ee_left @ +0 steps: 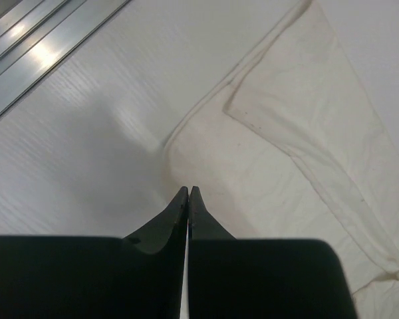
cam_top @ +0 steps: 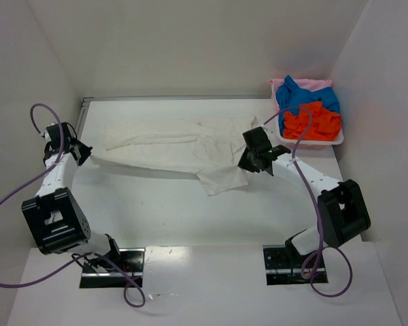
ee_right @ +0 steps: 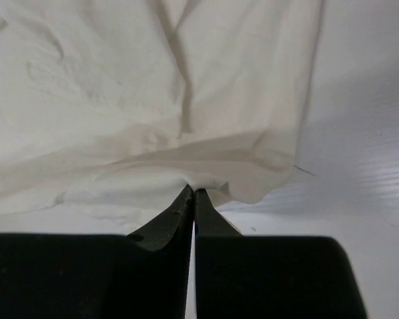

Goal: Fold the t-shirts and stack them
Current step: Fold the other side of the tshirt into a rectangle

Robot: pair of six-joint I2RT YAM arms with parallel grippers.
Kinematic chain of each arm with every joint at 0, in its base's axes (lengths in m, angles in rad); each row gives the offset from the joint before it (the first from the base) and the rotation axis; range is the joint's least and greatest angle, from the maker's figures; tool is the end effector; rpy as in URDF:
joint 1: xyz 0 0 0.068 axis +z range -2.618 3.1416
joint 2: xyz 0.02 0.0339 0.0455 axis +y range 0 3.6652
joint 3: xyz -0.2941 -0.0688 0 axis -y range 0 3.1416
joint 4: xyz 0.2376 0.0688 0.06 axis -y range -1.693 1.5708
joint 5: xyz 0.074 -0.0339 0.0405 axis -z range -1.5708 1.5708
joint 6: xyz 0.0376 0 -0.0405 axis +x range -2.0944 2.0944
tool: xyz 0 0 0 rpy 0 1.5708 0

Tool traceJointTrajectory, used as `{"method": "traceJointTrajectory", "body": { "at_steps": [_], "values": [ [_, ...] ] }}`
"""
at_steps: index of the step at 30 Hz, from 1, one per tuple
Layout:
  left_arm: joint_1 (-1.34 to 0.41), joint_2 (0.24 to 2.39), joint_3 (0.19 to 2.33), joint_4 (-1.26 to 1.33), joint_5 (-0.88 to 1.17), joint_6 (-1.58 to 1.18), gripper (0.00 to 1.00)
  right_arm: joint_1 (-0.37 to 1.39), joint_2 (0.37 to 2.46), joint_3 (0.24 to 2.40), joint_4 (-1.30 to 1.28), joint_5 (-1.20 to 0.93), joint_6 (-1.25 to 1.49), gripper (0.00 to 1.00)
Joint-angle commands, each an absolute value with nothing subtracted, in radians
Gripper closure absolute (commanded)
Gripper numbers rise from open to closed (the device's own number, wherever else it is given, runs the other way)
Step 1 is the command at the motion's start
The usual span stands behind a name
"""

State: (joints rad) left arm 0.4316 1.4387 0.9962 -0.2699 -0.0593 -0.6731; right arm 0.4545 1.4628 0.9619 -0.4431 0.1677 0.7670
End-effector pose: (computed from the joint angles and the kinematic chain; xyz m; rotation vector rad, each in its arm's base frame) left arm 0.2771 0.1301 0.2846 -1.2238 1.9265 -0.0586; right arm 0.2639 0.1220 0.2545 0.4599 2.4782 0.2948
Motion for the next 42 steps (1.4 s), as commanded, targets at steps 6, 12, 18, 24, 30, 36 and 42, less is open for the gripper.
{"method": "traceJointTrajectory", "body": {
  "at_steps": [6,12,18,24,30,36,42],
  "values": [
    [0.423,1.537,1.115,-0.242,-0.014,-0.624,1.0,0.403,1.505,1.173,-0.393,0.181,0.689,0.99],
    [0.423,1.667,1.204,-0.201,0.028,-0.633,1.0,0.364,1.629,1.297,-0.35,0.172,0.689,1.0],
    [0.423,1.811,1.33,-0.192,0.017,-0.624,1.0,0.319,1.779,1.405,-0.33,0.152,0.68,1.0],
    [0.402,1.911,1.414,-0.161,-0.004,-0.615,1.0,0.261,1.887,1.526,-0.33,0.152,0.66,1.0],
    [0.38,1.987,1.491,-0.152,-0.026,-0.615,1.0,0.238,1.953,1.613,-0.321,0.129,0.638,1.0],
    [0.344,2.065,1.575,-0.153,-0.066,-0.606,1.0,0.229,2.039,1.669,-0.321,0.12,0.62,1.0],
    [0.319,2.12,1.617,-0.176,-0.124,-0.597,1.0,0.229,2.114,1.7,-0.33,0.1,0.611,0.98]
  ]
}}
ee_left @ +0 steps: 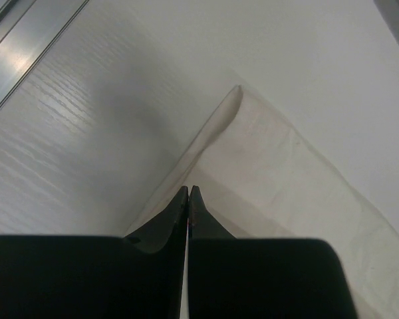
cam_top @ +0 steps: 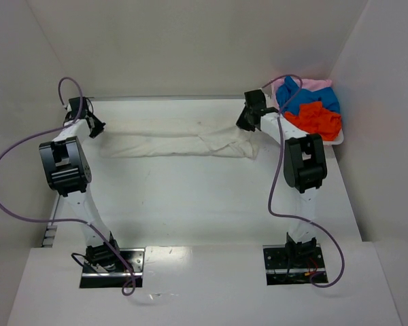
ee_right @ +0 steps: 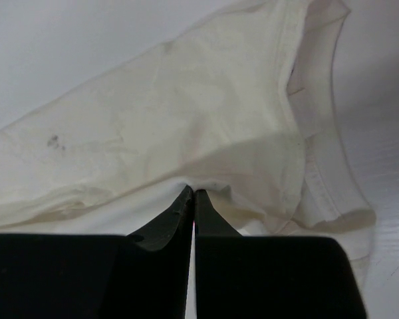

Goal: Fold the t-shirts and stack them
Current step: Fold the other side of the tshirt into a rectangle

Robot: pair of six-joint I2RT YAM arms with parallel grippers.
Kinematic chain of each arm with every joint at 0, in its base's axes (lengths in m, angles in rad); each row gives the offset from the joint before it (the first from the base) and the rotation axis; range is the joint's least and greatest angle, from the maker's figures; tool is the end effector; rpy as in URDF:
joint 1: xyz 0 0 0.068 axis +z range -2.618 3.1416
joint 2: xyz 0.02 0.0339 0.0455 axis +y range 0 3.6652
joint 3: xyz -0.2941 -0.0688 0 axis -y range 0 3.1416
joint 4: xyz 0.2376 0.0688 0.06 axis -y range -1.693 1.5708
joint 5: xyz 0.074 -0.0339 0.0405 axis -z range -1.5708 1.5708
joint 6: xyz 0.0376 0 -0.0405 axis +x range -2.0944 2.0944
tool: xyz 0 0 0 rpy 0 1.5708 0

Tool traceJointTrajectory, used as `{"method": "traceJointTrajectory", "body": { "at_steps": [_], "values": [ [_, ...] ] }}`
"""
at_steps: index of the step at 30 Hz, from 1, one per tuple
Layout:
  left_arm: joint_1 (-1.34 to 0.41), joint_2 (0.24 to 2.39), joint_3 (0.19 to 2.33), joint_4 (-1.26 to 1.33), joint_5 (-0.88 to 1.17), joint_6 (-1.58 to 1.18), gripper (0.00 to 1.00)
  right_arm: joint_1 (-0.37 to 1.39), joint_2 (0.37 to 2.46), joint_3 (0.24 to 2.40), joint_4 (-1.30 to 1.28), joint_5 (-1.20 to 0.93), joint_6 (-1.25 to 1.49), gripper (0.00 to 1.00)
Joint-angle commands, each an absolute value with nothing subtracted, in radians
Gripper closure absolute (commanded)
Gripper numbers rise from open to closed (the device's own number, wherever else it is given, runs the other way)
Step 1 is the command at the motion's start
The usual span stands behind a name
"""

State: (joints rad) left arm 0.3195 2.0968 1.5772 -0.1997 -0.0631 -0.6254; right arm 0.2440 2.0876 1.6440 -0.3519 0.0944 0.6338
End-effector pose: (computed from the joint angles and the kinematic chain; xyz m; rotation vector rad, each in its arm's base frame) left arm 0.4622 0.1554 0.2285 -1.0711 2.0239 -0.0868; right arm 0.4702 0.1134 0.2418 0.5067 2.3295 0.3117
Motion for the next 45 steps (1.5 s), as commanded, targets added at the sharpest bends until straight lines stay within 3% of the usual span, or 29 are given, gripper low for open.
{"method": "traceJointTrajectory", "body": {
  "at_steps": [1,3,5,9,11,12,14,20,25,33,45],
  "values": [
    [0.319,2.132,1.617,-0.176,-0.124,-0.61,1.0,0.229,2.126,1.7,-0.33,0.1,0.611,0.96],
    [0.319,2.143,1.617,-0.176,-0.135,-0.611,0.97,0.229,2.135,1.709,-0.33,0.1,0.601,0.91],
    [0.319,2.152,1.617,-0.176,-0.147,-0.611,0.81,0.229,2.135,1.709,-0.318,0.109,0.592,0.88],
    [0.319,2.152,1.627,-0.166,-0.138,-0.598,0.55,0.229,2.126,1.709,-0.287,0.098,0.565,0.56],
    [0.319,2.126,1.638,-0.154,-0.112,-0.565,0.48,0.229,2.1,1.723,-0.287,0.098,0.531,0.48],
    [0.319,2.115,1.638,-0.143,-0.086,-0.546,0.39,0.229,2.1,1.723,-0.287,0.098,0.52,0.44],
    [0.319,2.074,1.638,-0.133,-0.028,-0.516,0.28,0.229,2.062,1.747,-0.313,0.089,0.499,0.26],
    [0.261,1.886,1.568,-0.066,0.044,-0.43,0.0,0.229,1.907,1.611,-0.27,0.012,0.488,0.1],
    [0.177,1.763,1.491,-0.086,0.173,-0.321,0.0,0.271,1.848,1.528,-0.305,-0.018,0.497,0.07],
    [0.067,1.623,1.231,-0.103,0.158,-0.35,0.0,0.397,1.864,1.427,-0.273,-0.04,0.541,0.07],
    [0.049,1.683,1.181,-0.115,0.173,-0.318,0.0,0.439,2.009,1.451,-0.275,0.0,0.611,0.16]
  ]
}}
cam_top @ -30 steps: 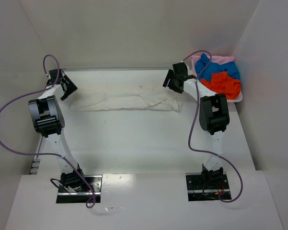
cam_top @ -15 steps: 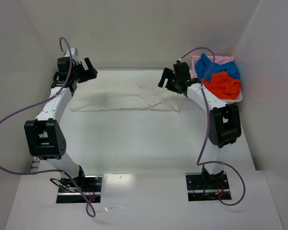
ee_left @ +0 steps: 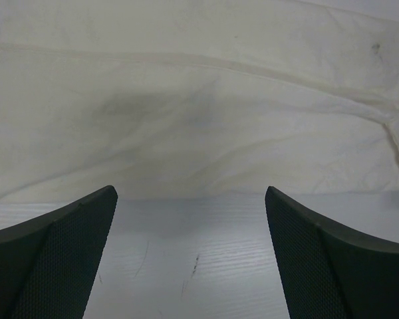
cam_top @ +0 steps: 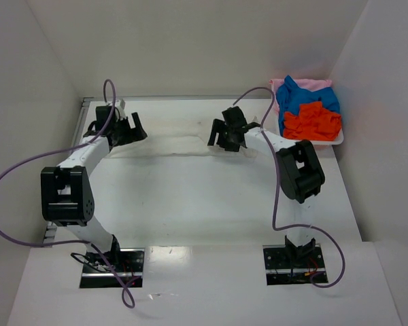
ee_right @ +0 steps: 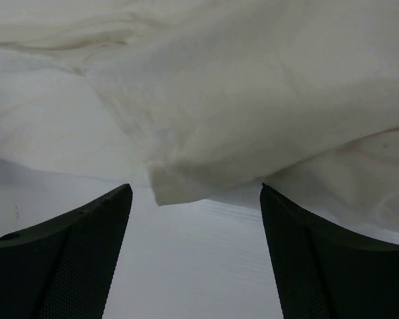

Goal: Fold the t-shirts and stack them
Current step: Fold the other side of the tshirt into a rectangle

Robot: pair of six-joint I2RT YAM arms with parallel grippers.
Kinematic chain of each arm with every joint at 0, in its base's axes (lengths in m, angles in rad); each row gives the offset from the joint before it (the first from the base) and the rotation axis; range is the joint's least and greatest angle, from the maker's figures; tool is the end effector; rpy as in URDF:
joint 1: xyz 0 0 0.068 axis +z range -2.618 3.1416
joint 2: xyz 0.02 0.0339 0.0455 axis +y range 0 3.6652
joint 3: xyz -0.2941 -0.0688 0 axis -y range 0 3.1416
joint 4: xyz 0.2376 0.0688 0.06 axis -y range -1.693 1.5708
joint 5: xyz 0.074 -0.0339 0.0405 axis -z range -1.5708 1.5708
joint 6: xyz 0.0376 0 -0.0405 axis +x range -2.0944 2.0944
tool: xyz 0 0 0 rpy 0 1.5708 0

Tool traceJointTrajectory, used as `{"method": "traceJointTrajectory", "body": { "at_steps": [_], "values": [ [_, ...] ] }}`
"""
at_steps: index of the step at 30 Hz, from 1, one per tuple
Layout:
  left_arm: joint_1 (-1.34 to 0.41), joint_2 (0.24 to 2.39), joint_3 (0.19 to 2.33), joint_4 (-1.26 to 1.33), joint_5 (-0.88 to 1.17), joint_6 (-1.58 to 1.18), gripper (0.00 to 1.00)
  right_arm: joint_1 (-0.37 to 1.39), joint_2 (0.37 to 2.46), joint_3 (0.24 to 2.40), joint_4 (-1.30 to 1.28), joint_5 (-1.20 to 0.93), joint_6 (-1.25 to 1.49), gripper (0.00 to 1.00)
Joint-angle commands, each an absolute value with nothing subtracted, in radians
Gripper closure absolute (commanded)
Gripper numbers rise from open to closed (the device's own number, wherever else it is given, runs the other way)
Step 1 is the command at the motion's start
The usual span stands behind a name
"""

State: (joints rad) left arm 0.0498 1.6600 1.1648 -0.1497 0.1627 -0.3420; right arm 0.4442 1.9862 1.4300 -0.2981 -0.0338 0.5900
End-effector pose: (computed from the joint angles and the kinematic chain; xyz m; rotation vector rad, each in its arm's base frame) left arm 0.3724 0.0125 0.2795 -0.3443 2.2003 -0.3412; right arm 0.4017 0.1926 0.2240 0.1656 2.4840 0.4973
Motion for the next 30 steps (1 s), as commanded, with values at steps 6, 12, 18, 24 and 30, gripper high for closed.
{"method": "traceJointTrajectory", "body": {
  "at_steps": [6,12,18,24,30],
  "values": [
    [0.049,1.736,1.201,-0.095,0.164,-0.337,0.0,0.439,2.04,1.474,-0.265,0.035,0.63,0.27],
    [0.049,1.775,1.22,-0.095,0.153,-0.328,0.0,0.439,2.069,1.517,-0.256,0.069,0.649,0.45],
    [0.049,1.795,1.22,-0.095,0.144,-0.319,0.0,0.439,2.121,1.588,-0.287,0.078,0.649,0.77],
    [0.049,1.804,1.22,-0.095,0.144,-0.319,0.0,0.439,2.14,1.672,-0.296,0.106,0.628,0.84],
    [0.049,1.824,1.22,-0.104,0.153,-0.328,0.0,0.428,2.241,1.86,-0.333,0.115,0.581,0.84]
  ]
}}
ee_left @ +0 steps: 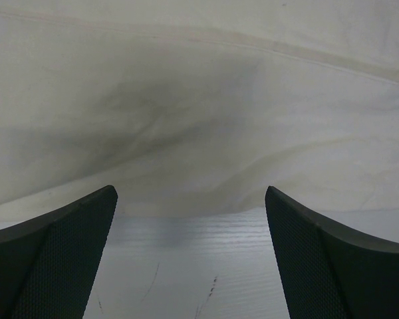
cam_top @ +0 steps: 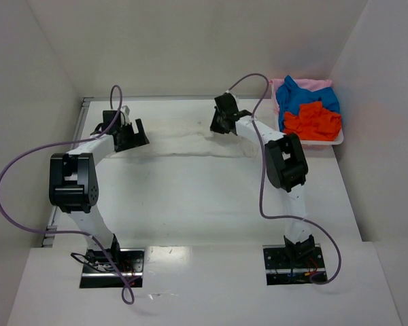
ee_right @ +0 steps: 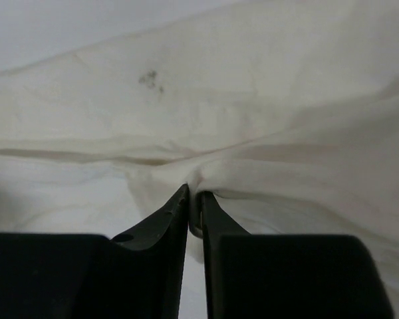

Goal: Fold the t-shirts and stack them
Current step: Fold the other side of the tshirt into a rectangle

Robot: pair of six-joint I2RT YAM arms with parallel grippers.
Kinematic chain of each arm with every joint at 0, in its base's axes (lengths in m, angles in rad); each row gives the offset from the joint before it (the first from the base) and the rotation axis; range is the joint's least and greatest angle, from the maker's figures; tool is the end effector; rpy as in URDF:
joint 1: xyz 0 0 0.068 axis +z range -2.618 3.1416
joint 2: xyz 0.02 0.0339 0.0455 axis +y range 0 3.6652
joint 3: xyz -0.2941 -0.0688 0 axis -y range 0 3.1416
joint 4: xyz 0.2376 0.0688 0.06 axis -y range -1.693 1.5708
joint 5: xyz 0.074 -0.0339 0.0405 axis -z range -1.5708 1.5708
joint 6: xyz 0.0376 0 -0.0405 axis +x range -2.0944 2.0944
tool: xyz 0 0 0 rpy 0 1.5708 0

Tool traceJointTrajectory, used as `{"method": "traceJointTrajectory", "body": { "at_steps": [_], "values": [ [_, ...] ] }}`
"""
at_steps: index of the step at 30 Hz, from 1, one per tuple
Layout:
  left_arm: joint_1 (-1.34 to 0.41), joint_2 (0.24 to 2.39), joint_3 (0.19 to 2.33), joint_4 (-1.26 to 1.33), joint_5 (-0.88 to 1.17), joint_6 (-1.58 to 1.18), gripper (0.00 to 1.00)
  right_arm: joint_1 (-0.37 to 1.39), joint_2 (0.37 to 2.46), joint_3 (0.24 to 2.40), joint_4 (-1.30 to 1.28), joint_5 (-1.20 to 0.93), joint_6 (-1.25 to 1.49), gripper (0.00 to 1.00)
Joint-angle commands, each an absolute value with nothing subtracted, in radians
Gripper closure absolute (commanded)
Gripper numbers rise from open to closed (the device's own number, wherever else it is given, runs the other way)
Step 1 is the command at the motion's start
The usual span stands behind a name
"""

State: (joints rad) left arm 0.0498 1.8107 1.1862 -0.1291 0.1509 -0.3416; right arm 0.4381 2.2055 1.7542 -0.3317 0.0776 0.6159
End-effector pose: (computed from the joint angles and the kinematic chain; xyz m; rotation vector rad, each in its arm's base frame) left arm 0.3986 0.0142 0.2329 -0.3790 2.3049 -0.3216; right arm 0.4661 0.2151 0.2220 0.2507 2.3779 0.4195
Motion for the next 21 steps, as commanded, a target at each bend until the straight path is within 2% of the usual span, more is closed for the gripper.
{"method": "traceJointTrajectory", "body": {
  "at_steps": [1,3,4,7,8,9,11,13,16,18,21],
  "values": [
    [0.049,1.824,1.22,-0.104,0.153,-0.328,0.0,0.428,2.253,1.899,-0.333,0.115,0.581,0.8],
    [0.049,1.824,1.22,-0.104,0.153,-0.328,0.0,0.407,2.275,1.924,-0.315,0.101,0.581,0.75],
    [0.049,1.833,1.22,-0.104,0.163,-0.328,0.0,0.407,2.289,1.933,-0.289,0.089,0.581,0.69],
    [0.049,1.833,1.22,-0.104,0.163,-0.328,0.0,0.397,2.299,1.963,-0.256,0.067,0.568,0.58],
    [0.049,1.833,1.22,-0.104,0.163,-0.328,0.0,0.397,2.299,1.963,-0.233,0.067,0.568,0.45],
    [0.049,1.833,1.22,-0.104,0.172,-0.328,0.0,0.397,2.299,1.963,-0.221,0.077,0.557,0.36],
    [0.049,1.833,1.22,-0.104,0.172,-0.328,0.0,0.397,2.289,1.963,-0.189,0.087,0.543,0.28],
    [0.049,1.824,1.22,-0.104,0.172,-0.328,0.0,0.397,2.289,2.012,-0.204,0.098,0.532,0.24],
    [0.049,1.801,1.22,-0.104,0.14,-0.319,0.0,0.388,2.252,2.019,-0.255,0.109,0.523,0.22],
    [0.049,1.789,1.238,-0.104,0.127,-0.307,0.0,0.388,2.208,1.968,-0.241,0.121,0.523,0.18],
    [0.049,1.766,1.276,-0.104,0.115,-0.266,0.0,0.388,2.085,1.806,-0.193,0.121,0.523,0.16]
  ]
}}
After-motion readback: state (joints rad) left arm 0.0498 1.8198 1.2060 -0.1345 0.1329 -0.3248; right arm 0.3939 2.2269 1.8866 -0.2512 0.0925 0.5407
